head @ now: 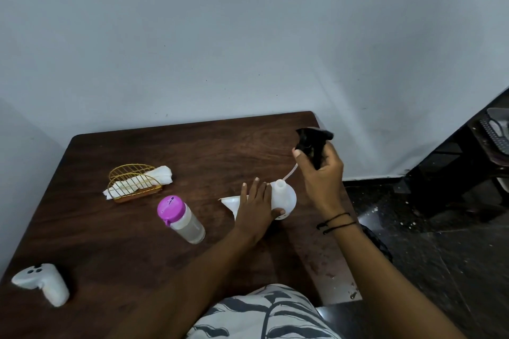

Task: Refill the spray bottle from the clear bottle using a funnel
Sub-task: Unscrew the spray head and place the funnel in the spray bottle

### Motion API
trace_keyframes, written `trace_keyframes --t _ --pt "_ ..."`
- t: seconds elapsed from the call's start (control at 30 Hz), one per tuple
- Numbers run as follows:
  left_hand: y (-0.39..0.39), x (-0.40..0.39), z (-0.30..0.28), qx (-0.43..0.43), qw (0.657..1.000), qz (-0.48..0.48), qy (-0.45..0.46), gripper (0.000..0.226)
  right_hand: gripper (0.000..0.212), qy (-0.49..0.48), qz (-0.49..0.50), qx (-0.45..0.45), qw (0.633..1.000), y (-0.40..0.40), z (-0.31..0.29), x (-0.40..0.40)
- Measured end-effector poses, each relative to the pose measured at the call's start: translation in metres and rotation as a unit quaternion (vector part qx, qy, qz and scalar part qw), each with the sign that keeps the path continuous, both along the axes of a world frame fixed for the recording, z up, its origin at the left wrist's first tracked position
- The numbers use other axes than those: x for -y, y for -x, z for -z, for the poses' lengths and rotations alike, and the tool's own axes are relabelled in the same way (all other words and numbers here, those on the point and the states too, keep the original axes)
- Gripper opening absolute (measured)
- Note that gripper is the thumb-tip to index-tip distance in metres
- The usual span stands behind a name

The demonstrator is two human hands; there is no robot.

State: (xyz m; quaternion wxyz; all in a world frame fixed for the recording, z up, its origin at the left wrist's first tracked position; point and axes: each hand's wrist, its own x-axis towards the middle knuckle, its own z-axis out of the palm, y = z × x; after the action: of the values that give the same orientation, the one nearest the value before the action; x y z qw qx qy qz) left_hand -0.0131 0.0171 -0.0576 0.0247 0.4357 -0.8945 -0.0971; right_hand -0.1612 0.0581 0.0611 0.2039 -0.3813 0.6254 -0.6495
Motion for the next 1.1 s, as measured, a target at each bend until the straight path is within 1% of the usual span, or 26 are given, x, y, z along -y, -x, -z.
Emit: trace_keyframes --t 0.07,0.17,0.27,0.33,0.4,0.47,0.53,0.57,0.63,0.7,0.8,0.87,0.97,1.1 --pt "0.000 -0.001 -0.001 0.001 1.000 -0.002 0.003 0.075 0.027 0.020 0.037 0.015 0.999 0.007 -0.015 0.001" --pt "0.001 -0.001 -0.002 -0.003 1.000 -0.007 0.003 0.074 0.017 0.035 0.066 0.023 0.997 0.019 -0.036 0.003" --pt "0.001 -0.001 -0.003 -0.009 1.000 -0.010 -0.003 0.074 0.014 0.039 0.076 -0.009 0.996 0.030 -0.052 0.002" --pt "0.001 -0.001 -0.002 -0.017 1.000 -0.010 -0.005 0.074 0.020 0.035 0.092 -0.049 0.994 0.037 -0.059 0.001" --pt "0.000 -0.001 -0.001 -0.019 1.000 -0.010 -0.004 0.074 0.029 0.009 0.094 -0.091 0.991 0.040 -0.059 0.003" --pt "0.000 -0.001 0.001 -0.014 1.000 -0.010 -0.003 0.075 0.038 -0.040 0.067 -0.114 0.990 0.041 -0.047 0.006" --pt "0.000 -0.001 0.002 -0.011 1.000 -0.008 -0.005 0.076 0.045 -0.099 0.039 -0.108 0.988 0.041 -0.025 0.009" --pt "0.000 -0.001 0.003 -0.011 1.000 -0.007 -0.005 0.077 0.044 -0.134 0.031 -0.113 0.984 0.042 -0.012 0.010" --pt "0.000 0.000 0.003 -0.013 1.000 -0.008 -0.006 0.078 0.038 -0.208 0.023 -0.158 0.965 0.044 0.015 0.010" --pt "0.001 0.001 0.003 -0.012 1.000 -0.010 -0.005 0.078 0.036 -0.259 0.014 -0.185 0.948 0.045 0.040 0.008" --pt "0.001 0.000 0.003 -0.008 1.000 -0.010 -0.006 0.077 0.034 -0.310 0.008 -0.191 0.931 0.043 0.073 0.003" --pt "0.000 0.000 0.004 -0.010 1.000 -0.010 -0.008 0.077 0.033 -0.335 0.022 -0.172 0.926 0.043 0.087 0.002" --pt "0.001 0.000 0.003 -0.008 1.000 -0.010 -0.009 0.077 0.030 -0.373 0.037 -0.155 0.914 0.045 0.099 0.001" --pt "0.001 0.000 0.003 -0.004 1.000 -0.011 -0.010 0.078 0.029 -0.395 0.046 -0.142 0.906 0.045 0.111 0.003"
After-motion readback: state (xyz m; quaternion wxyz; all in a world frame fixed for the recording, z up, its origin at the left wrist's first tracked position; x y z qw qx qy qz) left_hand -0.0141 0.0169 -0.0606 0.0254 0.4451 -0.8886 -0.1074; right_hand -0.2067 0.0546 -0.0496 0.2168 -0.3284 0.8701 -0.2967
